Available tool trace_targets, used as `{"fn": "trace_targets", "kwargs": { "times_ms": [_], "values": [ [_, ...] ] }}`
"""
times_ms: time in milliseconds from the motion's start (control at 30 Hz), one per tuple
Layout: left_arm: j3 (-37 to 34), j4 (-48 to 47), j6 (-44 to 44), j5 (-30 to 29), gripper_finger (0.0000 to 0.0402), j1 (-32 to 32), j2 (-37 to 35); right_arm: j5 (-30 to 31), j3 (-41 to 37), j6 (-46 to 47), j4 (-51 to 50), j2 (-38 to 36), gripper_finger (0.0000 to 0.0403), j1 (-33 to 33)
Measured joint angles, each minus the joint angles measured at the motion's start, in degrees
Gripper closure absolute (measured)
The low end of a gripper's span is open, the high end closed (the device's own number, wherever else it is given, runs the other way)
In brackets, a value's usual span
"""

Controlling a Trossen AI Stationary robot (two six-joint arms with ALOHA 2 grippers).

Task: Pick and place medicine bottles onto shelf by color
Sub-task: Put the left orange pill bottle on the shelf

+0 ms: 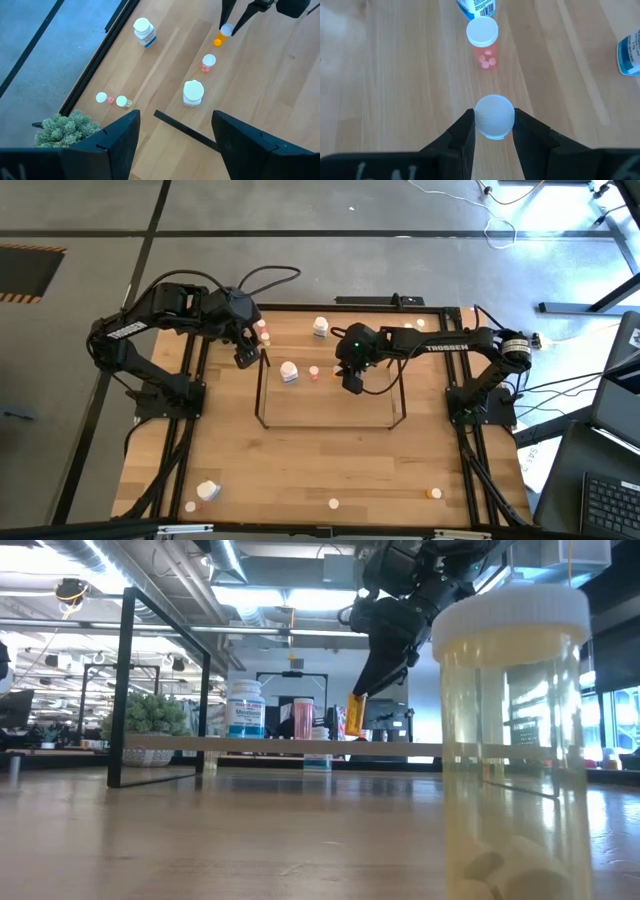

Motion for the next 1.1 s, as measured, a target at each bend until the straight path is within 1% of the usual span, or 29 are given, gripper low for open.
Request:
{"fn": "trace_targets", "kwargs": {
  "times_ms": [567, 800, 1100],
  "values": [
    [0.0, -0.01, 0.03, 0.0, 0.016, 0.0, 0.0, -1.08, 0.0, -1.85, -0.95, 0.0, 0.0286, -0.02],
    [0.0, -0.01, 0.03, 0.02, 0.016, 0.02, 0.0, -1.89, 0.22, -1.85, 0.23, 2.66, 0.0286, 0.09],
    [0.0, 0.01, 0.01, 0.0, 0.016, 0.02, 0.0, -1.78, 0.2, -1.7, 0.88, 2.82, 0.0286, 0.09]
  ]
}}
